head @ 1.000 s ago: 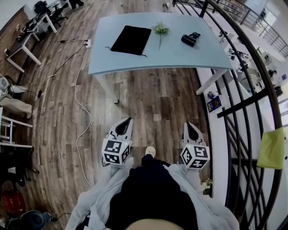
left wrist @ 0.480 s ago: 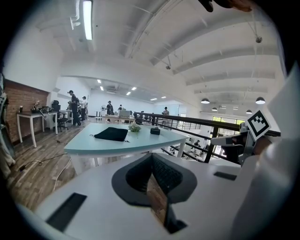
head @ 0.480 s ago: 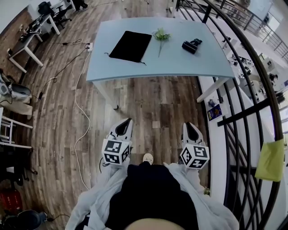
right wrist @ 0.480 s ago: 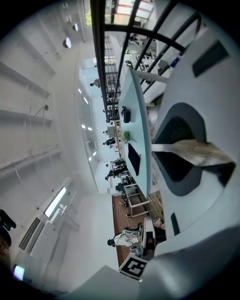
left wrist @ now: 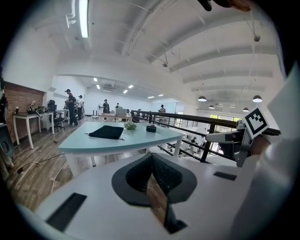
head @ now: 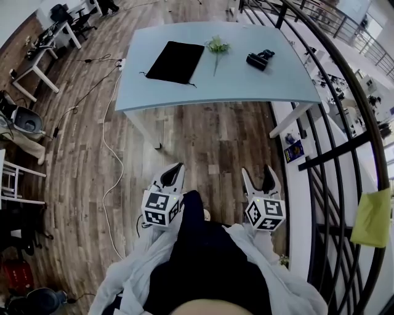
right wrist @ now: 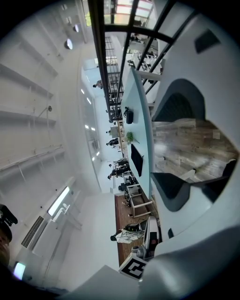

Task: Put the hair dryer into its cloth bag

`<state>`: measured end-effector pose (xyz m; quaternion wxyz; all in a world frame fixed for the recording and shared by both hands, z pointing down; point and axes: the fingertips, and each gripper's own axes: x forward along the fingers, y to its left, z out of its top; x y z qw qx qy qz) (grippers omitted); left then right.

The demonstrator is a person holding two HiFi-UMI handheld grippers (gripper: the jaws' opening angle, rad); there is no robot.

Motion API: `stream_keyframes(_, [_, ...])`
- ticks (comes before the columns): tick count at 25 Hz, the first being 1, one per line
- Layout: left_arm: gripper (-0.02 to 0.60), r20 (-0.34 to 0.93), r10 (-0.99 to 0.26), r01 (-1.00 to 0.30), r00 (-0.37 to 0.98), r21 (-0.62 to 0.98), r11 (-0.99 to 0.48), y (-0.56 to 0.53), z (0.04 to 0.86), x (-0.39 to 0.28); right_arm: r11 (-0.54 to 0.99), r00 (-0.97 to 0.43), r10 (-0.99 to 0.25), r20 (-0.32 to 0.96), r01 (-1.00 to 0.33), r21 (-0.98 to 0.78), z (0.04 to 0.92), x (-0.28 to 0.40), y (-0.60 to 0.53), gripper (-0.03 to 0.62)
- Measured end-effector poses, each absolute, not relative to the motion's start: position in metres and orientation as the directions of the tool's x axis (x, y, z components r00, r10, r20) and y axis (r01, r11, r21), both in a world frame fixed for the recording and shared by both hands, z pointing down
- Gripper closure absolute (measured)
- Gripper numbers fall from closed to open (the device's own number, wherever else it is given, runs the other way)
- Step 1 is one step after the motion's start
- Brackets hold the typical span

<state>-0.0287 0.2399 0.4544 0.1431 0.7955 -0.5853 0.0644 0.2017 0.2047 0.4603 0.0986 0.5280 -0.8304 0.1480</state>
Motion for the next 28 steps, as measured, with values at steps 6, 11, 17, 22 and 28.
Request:
stream_keyframes(6, [0.566, 0.288, -0.904, -0.947, 0.316, 0.156, -0.281, 0.237, 0.462, -0.025, 0.396, -0.424, -0.839, 0.340, -0.906, -0.154, 0.472, 0.202, 0.205, 0.255])
stream_keyframes(11, [0.566, 0.297, -0.899, -0.945, 0.322, 0.160, -0.285, 0.224, 0.463, -0.027, 0.382, -0.417, -0.842, 0.342, -0.909, -0.168, 0.473, 0.199, 0.189, 0.255])
stream_keyframes(17, [0.565, 0.282, -0.918, -0.958, 0.280, 0.140, -0.249, 0.193, 0.458, -0.039, 0.395, -0.433, -0.831, 0.349, -0.901, -0.178, 0.476, 0.188, 0.162, 0.255])
stream_keyframes(22, [0.560, 0.275, -0.919, -0.957, 0.282, 0.153, -0.248, 0.158, 0.453, -0.047, 0.396, -0.437, -0.828, 0.352, -0.899, -0.185, 0.474, 0.178, 0.129, 0.256])
stream_keyframes(28, [0.495, 0.269, -0.914, -0.949, 0.303, 0.179, -0.262, 0.109, 0.445, -0.053, 0.380, -0.420, -0.839, 0.346, -0.907, -0.179, 0.464, 0.174, 0.079, 0.256])
